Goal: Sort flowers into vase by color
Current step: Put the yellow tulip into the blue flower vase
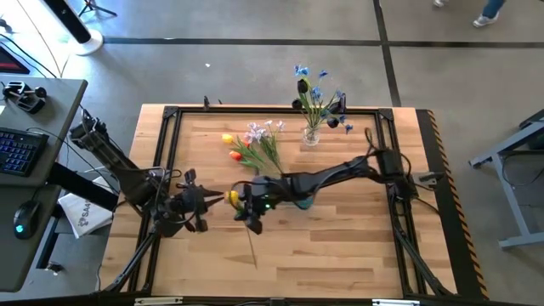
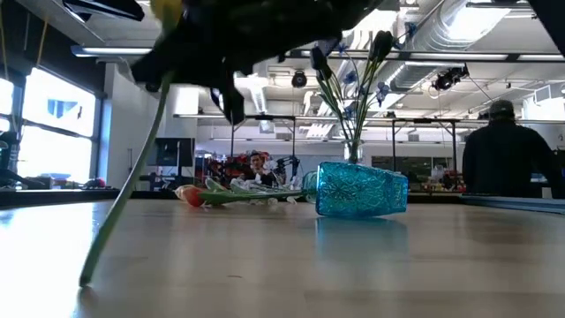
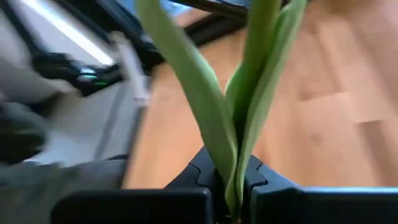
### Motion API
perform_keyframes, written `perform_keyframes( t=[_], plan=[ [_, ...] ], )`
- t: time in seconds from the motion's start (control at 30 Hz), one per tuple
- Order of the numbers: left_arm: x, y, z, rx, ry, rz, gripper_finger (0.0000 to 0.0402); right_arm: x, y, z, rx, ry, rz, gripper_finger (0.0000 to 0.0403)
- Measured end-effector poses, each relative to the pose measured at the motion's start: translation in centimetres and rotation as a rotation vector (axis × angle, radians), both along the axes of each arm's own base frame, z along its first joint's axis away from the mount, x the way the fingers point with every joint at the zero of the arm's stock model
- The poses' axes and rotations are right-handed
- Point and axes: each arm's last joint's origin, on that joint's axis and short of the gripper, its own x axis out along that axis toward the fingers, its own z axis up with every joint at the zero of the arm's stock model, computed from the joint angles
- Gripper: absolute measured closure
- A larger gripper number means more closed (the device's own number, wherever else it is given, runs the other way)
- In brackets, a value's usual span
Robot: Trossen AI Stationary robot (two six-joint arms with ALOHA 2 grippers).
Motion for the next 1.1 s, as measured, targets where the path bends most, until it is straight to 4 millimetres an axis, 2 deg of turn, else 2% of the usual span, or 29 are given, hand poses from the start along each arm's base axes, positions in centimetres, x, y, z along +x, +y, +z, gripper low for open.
perform_keyframes(
  t=[0.1,0.23,0.4,0.57,0.67,0.83,0.97,1.1],
  plan=[
    [0.0,-0.3,-0.2,0.004,0.006,-0.008,0.0358,1.2,-1.2,-1.0,-0.062,0.044,-0.031,0.0369],
    [0.1,-0.5,-0.4,0.014,0.018,-0.013,0.0358,1.8,-2.8,-1.8,-0.090,0.071,-0.043,0.0304],
    [0.2,-0.6,-0.7,0.024,0.029,-0.011,0.0358,1.2,-4.9,-2.5,-0.130,0.167,-0.052,0.0210],
    [0.4,-0.8,-0.9,0.025,0.032,-0.010,0.0358,0.1,-6.3,-1.9,-0.185,0.263,-0.090,0.0153],
    [0.4,-0.7,-1.1,0.010,0.026,-0.002,0.0358,-0.7,-6.2,-1.8,-0.252,0.338,-0.108,0.0141],
    [0.4,-0.6,-2.0,0.009,0.025,0.003,0.0358,-2.5,-5.4,-0.3,-0.443,0.443,-0.216,0.0140],
    [0.5,-0.5,-2.1,0.007,0.020,0.016,0.0358,-3.5,-6.4,-1.1,-0.498,0.583,-0.348,0.0140],
    [0.7,-0.1,-2.1,0.013,0.012,0.043,0.0358,-3.4,-7.6,-2.8,-0.527,0.646,-0.405,0.0148]
  ],
)
